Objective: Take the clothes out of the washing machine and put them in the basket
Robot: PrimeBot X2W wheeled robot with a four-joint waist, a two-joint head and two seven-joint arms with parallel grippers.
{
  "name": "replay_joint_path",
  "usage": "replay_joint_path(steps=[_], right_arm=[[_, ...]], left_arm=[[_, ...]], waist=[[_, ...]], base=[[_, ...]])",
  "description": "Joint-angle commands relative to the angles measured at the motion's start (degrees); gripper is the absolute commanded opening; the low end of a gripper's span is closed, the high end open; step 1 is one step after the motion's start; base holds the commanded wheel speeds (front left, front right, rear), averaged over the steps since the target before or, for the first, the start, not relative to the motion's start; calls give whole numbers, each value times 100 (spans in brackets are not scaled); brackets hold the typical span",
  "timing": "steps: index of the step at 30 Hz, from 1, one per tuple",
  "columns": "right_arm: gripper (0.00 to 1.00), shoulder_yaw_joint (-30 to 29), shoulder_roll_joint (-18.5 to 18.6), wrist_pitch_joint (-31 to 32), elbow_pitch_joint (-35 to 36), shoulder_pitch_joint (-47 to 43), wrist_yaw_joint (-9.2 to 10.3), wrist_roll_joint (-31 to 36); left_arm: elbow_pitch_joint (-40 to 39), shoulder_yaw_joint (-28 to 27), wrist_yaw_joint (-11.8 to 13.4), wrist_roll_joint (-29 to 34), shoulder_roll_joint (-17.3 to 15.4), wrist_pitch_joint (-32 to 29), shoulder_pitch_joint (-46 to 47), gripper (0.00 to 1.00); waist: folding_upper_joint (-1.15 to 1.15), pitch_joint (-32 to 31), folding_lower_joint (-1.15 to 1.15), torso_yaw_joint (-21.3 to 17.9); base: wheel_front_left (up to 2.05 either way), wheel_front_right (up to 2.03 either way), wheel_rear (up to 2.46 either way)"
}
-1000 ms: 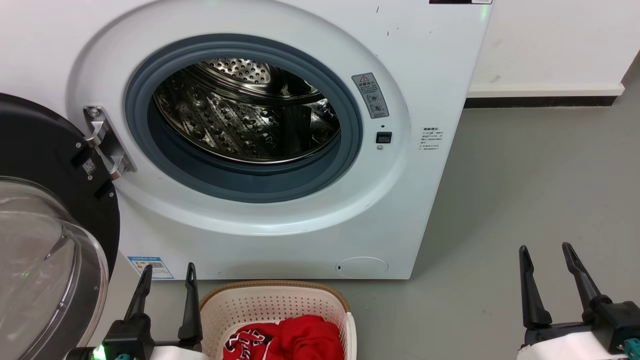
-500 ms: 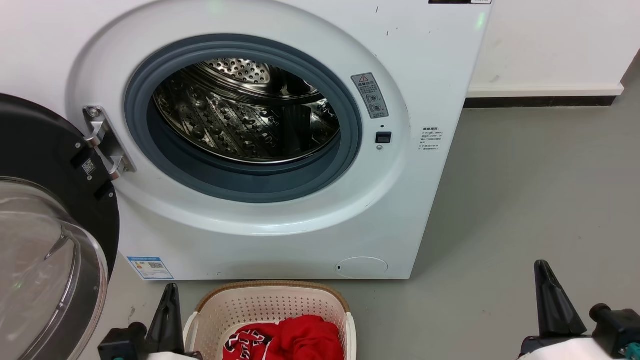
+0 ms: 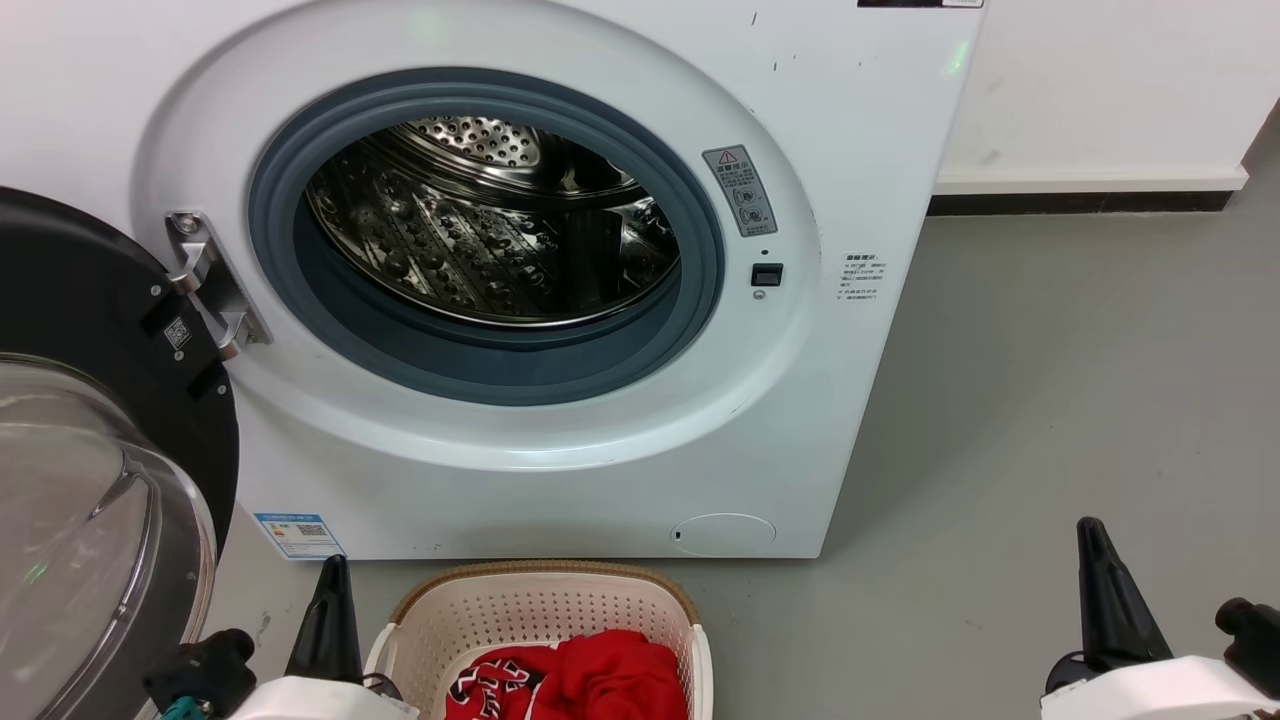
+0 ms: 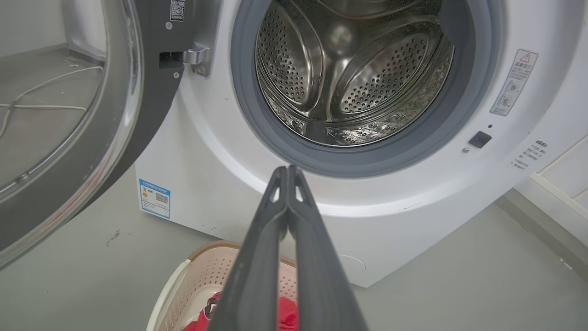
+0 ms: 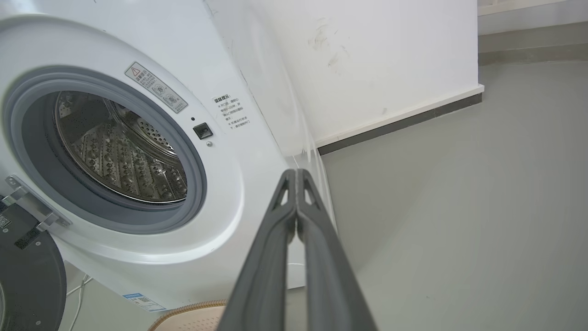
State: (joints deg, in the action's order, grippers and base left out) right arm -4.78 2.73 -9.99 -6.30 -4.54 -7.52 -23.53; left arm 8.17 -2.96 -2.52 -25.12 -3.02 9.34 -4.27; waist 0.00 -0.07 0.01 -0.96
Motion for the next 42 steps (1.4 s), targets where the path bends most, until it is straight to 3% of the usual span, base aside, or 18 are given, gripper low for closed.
replay_joint_path(steps=[1,26,42], right_arm=[[0,-7,44,48,39,207,1,-272],[0,-34,62,583,-235,531,2,-2605],[0,-57,65,845,-369,679,2,-3689]], left_arm=[[-44,-38,-27,-248,-11,-45,158,0],[169,-150,-198,-2506,-3,-581,486,0],[273,-208,-272,-3560,2,-836,647,0]], waist=[[0,0,0,2],[0,6,0,25],[0,10,-1,39]], base=[[0,0,0],[0,0,0],[0,0,0]])
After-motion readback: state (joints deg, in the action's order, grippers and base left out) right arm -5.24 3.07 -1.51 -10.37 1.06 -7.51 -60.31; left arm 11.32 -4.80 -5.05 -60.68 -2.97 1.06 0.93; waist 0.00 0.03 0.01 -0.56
